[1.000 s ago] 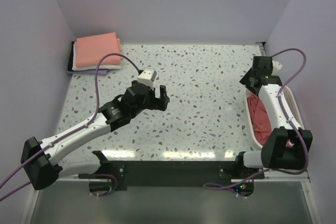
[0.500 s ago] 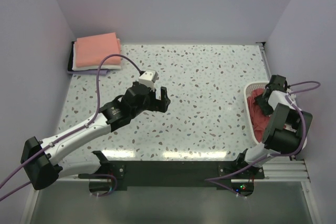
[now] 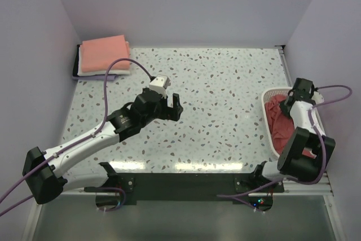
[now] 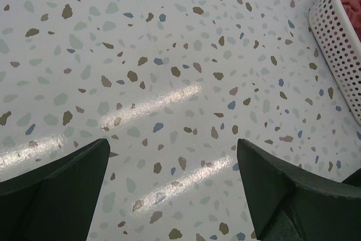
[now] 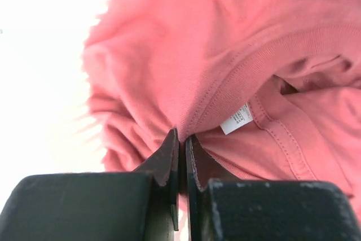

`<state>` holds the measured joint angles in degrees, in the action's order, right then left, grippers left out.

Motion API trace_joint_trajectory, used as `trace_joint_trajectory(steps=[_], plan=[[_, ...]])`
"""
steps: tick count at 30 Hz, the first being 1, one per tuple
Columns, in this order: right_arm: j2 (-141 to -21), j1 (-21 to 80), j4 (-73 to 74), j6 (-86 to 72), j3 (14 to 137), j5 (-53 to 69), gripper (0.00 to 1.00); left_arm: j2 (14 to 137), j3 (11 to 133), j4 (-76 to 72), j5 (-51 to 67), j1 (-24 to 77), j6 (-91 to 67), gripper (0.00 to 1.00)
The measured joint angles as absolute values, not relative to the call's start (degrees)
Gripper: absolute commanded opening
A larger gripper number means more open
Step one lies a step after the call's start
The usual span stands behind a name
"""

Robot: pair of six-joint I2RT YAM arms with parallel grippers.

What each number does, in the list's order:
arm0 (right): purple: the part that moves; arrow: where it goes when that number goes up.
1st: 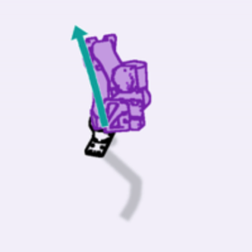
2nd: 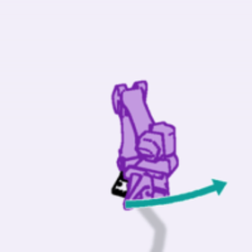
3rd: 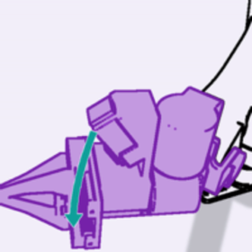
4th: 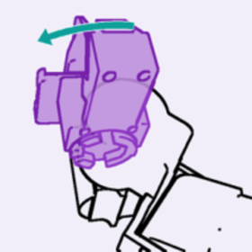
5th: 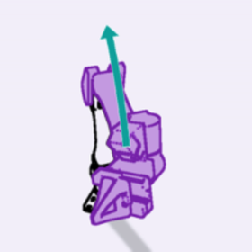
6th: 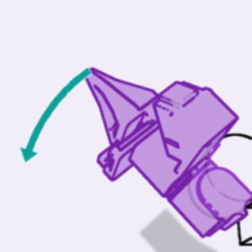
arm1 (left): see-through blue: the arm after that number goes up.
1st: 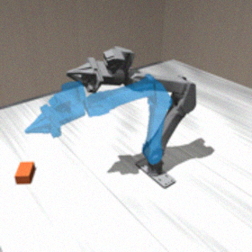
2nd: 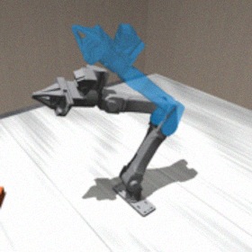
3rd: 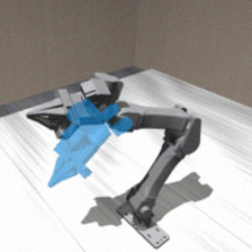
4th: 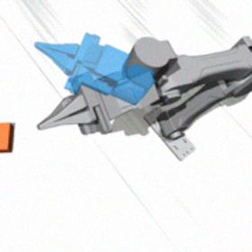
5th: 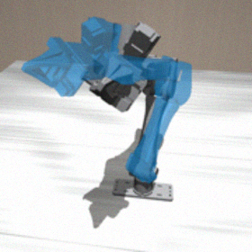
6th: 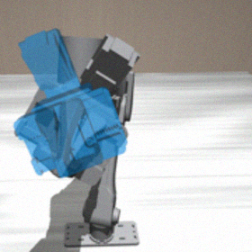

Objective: Fold and stack the t-shirts
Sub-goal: Grab the tshirt from the pile, then move the tshirt to the center of the board

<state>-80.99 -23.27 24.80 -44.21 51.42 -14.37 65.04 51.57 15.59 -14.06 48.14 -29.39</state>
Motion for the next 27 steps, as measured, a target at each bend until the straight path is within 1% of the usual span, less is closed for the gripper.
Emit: trace_joint_trajectory(steps=[4, 9, 14, 17, 23, 27], plan=[[-76.6, -23.3, 28.3, -42.6, 55.6, -12.7, 0.0, 65.0, 51.6, 15.6, -14.1, 48.1, -29.4, 1.0], [-73.2, -23.2, 30.9, -41.3, 64.8, -8.4, 0.0, 65.0, 51.6, 15.7, -14.1, 48.1, -29.4, 1.0], [-73.9, -21.7, 35.0, -40.9, 80.4, -2.3, 0.0, 64.9, 52.3, 16.0, -14.3, 48.1, -29.4, 1.0], [-75.6, -16.9, 36.7, -40.7, 91.7, -1.4, 0.0, 64.2, 52.8, 16.1, -14.9, 48.1, -29.4, 1.0], [-81.4, -1.7, 37.9, -40.4, 116.2, 1.6, 0.0, 60.8, 53.3, 16.0, -16.8, 48.1, -29.4, 1.0], [-83.0, 5.1, 33.5, -42.7, 123.6, 8.2, 0.0, 58.7, 53.3, 16.0, -18.9, 48.1, -29.4, 1.0]])
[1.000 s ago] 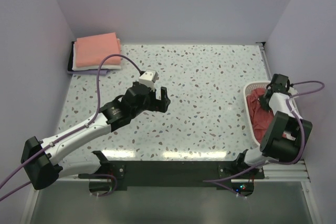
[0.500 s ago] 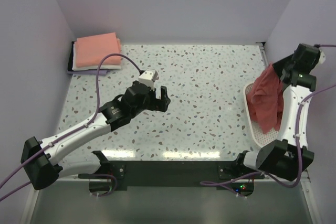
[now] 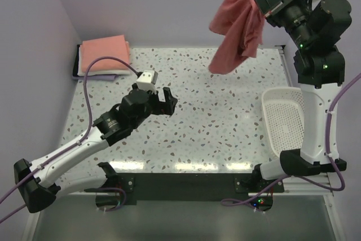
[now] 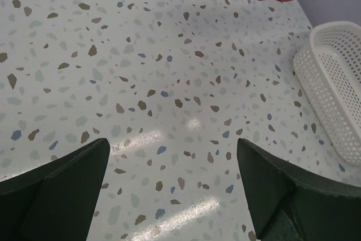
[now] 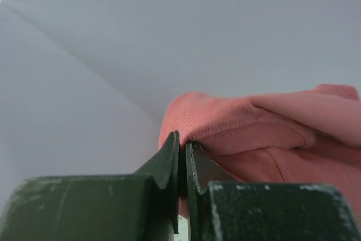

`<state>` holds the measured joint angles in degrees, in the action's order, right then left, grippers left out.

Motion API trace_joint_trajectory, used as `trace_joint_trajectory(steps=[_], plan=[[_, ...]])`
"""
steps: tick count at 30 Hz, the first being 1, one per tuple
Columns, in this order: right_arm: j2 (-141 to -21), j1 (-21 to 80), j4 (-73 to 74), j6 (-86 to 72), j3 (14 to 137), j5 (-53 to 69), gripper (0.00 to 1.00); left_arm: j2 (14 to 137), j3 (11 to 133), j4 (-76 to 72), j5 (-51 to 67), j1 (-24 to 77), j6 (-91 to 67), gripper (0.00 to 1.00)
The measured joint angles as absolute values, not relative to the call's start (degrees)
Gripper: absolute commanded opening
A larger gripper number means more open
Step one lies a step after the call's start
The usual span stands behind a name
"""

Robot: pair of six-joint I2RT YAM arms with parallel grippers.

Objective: Fold and stack the t-shirts
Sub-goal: Move the tshirt to the center of the board

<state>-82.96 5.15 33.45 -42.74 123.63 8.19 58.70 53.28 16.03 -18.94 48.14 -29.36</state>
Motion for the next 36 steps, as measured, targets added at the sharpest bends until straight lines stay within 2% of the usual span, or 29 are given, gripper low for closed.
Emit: trace_joint_trajectory(steps=[5, 9, 10, 11, 13, 14, 17, 22, 27, 31, 36], plan=[[-84.1, 8.0, 27.3, -47.0, 126.3, 15.3, 0.0, 56.9, 53.3, 16.2, -22.3, 48.1, -29.4, 1.0], [-83.5, 8.3, 22.5, -49.0, 121.4, 19.0, 0.0, 56.3, 53.3, 16.5, -24.6, 48.0, -29.7, 1.0], [-83.0, 8.4, 21.6, -49.1, 119.1, 19.5, 0.04, 56.3, 53.3, 16.6, -25.1, 47.9, -30.1, 1.0], [-82.5, 8.5, 20.9, -49.1, 116.0, 20.4, 0.16, 56.3, 53.2, 16.7, -25.5, 47.8, -30.6, 1.0], [-80.9, 9.0, 18.0, -48.6, 107.1, 21.4, 0.31, 56.2, 52.7, 16.9, -26.1, 47.6, -31.4, 1.0], [-80.4, 9.2, 17.0, -48.0, 101.9, 22.0, 0.47, 56.2, 52.2, 17.0, -26.4, 47.5, -32.1, 1.0], [-80.2, 10.1, 15.7, -44.4, 85.8, 22.0, 0.57, 56.2, 49.3, 16.9, -26.7, 47.3, -34.0, 1.0], [-83.5, 12.5, 20.8, -37.7, 63.5, 15.4, 0.58, 58.2, 43.7, 16.8, -25.4, 46.9, -37.8, 1.0], [-76.1, 16.5, 24.0, -34.4, 47.8, 7.2, 0.58, 60.9, 38.2, 15.5, -22.8, 46.6, -41.3, 1.0], [-64.4, 18.7, 24.8, -34.3, 40.1, 1.7, 0.58, 61.3, 34.9, 14.0, -20.3, 46.6, -42.9, 0.98], [-60.2, 18.7, 24.6, -34.4, 37.6, -3.6, 0.58, 64.1, 32.2, 8.9, -14.0, 47.0, -43.9, 0.92]])
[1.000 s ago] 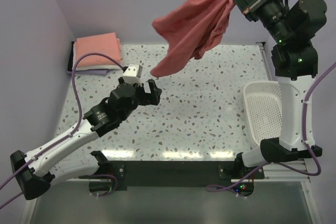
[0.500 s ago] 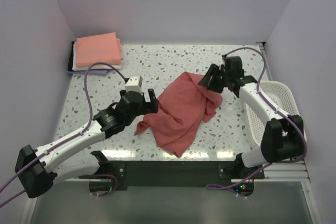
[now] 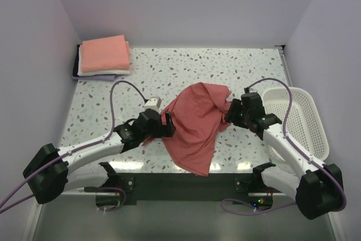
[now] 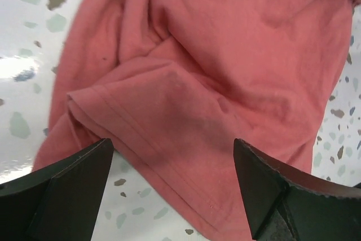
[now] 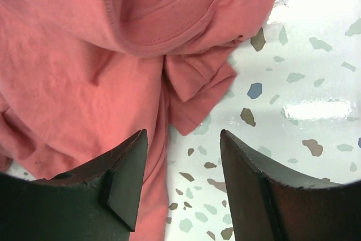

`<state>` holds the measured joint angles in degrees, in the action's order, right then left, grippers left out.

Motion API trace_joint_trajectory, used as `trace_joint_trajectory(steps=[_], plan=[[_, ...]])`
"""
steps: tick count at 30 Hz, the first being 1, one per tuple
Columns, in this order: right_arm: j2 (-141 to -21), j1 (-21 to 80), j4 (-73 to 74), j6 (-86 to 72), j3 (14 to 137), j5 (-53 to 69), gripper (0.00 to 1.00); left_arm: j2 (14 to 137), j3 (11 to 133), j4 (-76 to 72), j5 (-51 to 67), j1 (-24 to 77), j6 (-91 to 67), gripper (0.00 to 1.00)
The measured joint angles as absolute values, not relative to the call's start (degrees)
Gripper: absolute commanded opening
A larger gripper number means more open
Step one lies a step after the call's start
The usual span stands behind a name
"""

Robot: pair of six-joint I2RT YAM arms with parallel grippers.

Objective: Fold and stack the t-shirts
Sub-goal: Move the tshirt to the center of the board, then flatten the tshirt out

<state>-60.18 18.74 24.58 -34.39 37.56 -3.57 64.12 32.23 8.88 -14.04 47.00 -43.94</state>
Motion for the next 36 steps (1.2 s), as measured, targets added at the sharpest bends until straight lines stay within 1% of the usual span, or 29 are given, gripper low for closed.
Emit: trace_joint_trajectory(steps=[4, 8, 12, 13, 16, 19, 20, 22, 23, 25, 27, 30, 33, 36], plan=[[-63.2, 18.7, 23.7, -34.0, 37.6, -4.4, 0.57, 67.9, 31.0, 6.6, -11.7, 51.1, -45.3, 0.89], [-67.1, 18.7, 23.1, -33.3, 37.8, -5.3, 0.57, 70.5, 30.9, 6.7, -12.7, 57.9, -47.0, 0.88], [-69.8, 18.7, 22.8, -32.6, 39.0, -6.5, 0.58, 74.9, 31.8, 8.2, -15.6, 63.9, -48.9, 0.85], [-70.3, 18.7, 22.7, -32.4, 39.4, -6.8, 0.58, 76.3, 32.2, 8.6, -16.4, 64.5, -49.1, 0.85], [-71.7, 18.7, 22.3, -31.9, 40.3, -8.0, 0.58, 79.8, 34.9, 9.6, -19.7, 65.5, -49.9, 0.81], [-72.8, 18.7, 22.0, -31.9, 41.2, -9.1, 0.58, 82.7, 37.3, 11.5, -23.3, 65.2, -50.2, 0.64], [-73.1, 18.7, 21.6, -31.9, 41.4, -9.5, 0.58, 83.6, 38.1, 12.2, -24.1, 64.7, -50.0, 0.47], [-73.6, 18.7, 21.3, -31.9, 41.6, -9.8, 0.58, 84.6, 38.9, 12.8, -24.5, 62.8, -49.5, 0.28], [-74.0, 18.7, 21.3, -31.9, 41.8, -9.8, 0.58, 84.7, 38.9, 12.7, -24.0, 60.7, -49.0, 0.13], [-74.6, 18.7, 20.9, -32.0, 41.9, -9.7, 0.58, 84.1, 38.4, 12.3, -22.0, 54.7, -47.8, 0.0], [-74.8, 18.7, 20.7, -32.2, 41.9, -9.5, 0.58, 81.6, 36.4, 11.0, -19.1, 47.2, -46.8, 0.0], [-74.8, 18.7, 19.4, -32.6, 41.7, -8.7, 0.57, 74.6, 33.8, 11.0, -15.9, 36.1, -46.4, 0.0], [-74.8, 18.9, 17.3, -33.6, 40.6, -7.0, 0.58, 69.6, 33.6, 10.6, -13.5, 29.7, -46.4, 0.0], [-75.0, 19.8, 15.9, -34.6, 39.1, -5.8, 0.58, 67.2, 33.6, 10.1, -10.5, 24.3, -46.3, 0.0]])
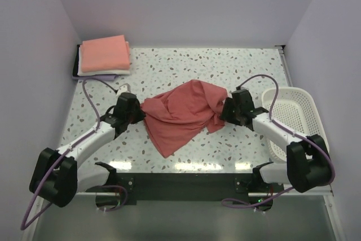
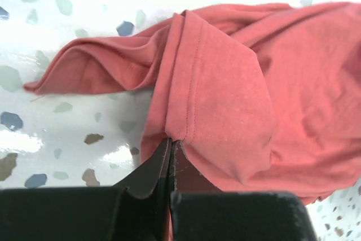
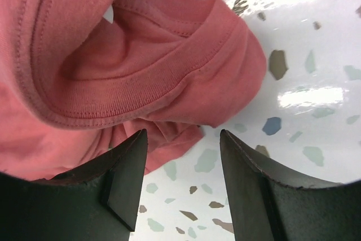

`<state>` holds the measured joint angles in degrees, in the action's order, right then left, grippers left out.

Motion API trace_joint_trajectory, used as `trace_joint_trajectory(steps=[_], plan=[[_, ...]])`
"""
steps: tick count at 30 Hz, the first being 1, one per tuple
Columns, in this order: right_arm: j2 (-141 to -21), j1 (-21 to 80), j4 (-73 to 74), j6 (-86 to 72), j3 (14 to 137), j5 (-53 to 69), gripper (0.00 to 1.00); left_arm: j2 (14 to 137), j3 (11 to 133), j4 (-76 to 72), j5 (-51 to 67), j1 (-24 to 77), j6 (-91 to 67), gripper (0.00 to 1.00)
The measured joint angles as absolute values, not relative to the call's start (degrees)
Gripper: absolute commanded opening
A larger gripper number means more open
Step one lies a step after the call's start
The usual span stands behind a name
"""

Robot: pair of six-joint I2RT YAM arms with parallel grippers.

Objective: Fold and stack the t-shirts
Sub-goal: Flatten the tshirt out

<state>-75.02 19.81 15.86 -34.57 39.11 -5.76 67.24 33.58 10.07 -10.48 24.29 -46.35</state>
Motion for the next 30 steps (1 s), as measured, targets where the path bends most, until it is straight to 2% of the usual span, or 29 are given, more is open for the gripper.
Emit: trace_joint_trajectory(steps=[3, 5, 6, 7, 8, 10, 12, 17, 21, 25, 30], plan=[[-75.5, 21.9, 14.9, -35.6, 38.2, -4.8, 0.58, 67.3, 33.6, 9.8, -7.1, 19.5, -46.3, 0.0], [-75.5, 23.7, 14.7, -36.2, 37.8, -4.9, 0.58, 67.6, 33.6, 9.8, -5.5, 17.7, -46.0, 0.08], [-75.5, 24.5, 14.5, -36.4, 37.6, -5.0, 0.59, 67.8, 33.7, 9.8, -4.6, 17.4, -45.6, 0.14], [-75.4, 25.4, 14.5, -36.7, 37.3, -5.1, 0.59, 68.0, 33.9, 9.8, -3.5, 17.3, -45.1, 0.31], [-75.2, 26.2, 14.4, -37.0, 37.1, -5.3, 0.59, 68.0, 34.0, 9.8, -2.6, 17.3, -44.4, 0.4], [-74.8, 27.7, 14.4, -37.4, 36.8, -5.7, 0.59, 67.7, 34.3, 9.9, -1.6, 17.3, -43.7, 0.53], [-74.1, 29.5, 14.6, -37.8, 36.6, -6.7, 0.59, 66.6, 34.3, 10.5, -1.9, 17.3, -43.0, 0.56], [-72.1, 34.2, 15.0, -38.7, 36.6, -9.4, 0.59, 59.4, 34.1, 14.0, -7.5, 21.7, -42.0, 0.59], [-72.0, 34.8, 15.5, -38.6, 36.6, -10.4, 0.58, 55.1, 33.9, 16.8, -14.3, 36.3, -43.9, 0.57], [-72.7, 34.8, 15.9, -38.6, 36.8, -11.3, 0.58, 58.8, 33.8, 20.4, -20.9, 51.0, -48.2, 0.54], [-73.8, 34.8, 16.1, -38.5, 37.3, -12.1, 0.58, 70.9, 36.0, 26.2, -27.5, 65.6, -52.8, 0.53]])
